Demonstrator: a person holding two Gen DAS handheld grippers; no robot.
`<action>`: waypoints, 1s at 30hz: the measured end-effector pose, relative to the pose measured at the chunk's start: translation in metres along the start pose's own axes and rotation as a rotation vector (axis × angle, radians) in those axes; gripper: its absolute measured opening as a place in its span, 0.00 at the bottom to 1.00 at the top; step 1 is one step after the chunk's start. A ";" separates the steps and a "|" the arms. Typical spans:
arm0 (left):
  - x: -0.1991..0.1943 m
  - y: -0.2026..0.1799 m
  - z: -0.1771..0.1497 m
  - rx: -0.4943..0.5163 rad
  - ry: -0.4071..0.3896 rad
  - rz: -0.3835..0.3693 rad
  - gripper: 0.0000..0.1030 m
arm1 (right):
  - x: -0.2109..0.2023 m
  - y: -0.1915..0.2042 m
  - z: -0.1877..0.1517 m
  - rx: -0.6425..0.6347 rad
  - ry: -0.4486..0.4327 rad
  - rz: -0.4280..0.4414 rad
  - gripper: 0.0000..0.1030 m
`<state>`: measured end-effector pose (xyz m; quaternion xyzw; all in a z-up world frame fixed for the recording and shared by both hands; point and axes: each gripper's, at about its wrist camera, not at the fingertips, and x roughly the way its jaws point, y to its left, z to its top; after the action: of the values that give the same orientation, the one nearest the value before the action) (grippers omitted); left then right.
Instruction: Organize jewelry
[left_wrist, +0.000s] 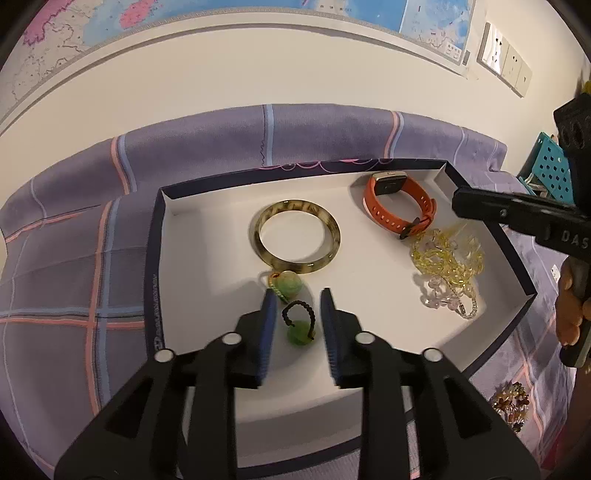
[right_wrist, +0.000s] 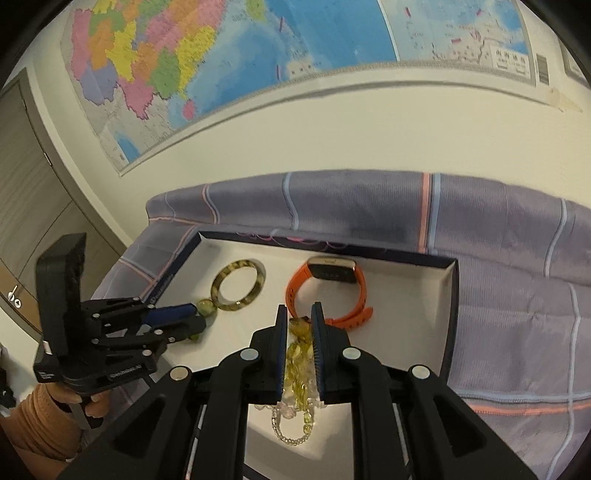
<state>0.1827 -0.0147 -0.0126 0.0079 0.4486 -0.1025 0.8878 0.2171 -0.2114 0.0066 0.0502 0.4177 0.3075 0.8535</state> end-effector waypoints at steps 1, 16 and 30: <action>-0.003 0.000 0.000 -0.002 -0.006 0.003 0.37 | 0.001 -0.001 -0.001 0.008 0.003 0.000 0.13; -0.084 0.011 -0.031 -0.047 -0.156 -0.034 0.55 | -0.042 0.026 -0.022 -0.037 -0.068 0.050 0.33; -0.111 0.026 -0.093 -0.078 -0.143 -0.043 0.55 | -0.080 0.055 -0.104 -0.144 0.001 0.015 0.37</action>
<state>0.0497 0.0404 0.0183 -0.0437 0.3877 -0.1045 0.9148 0.0765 -0.2302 0.0128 -0.0084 0.3945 0.3432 0.8524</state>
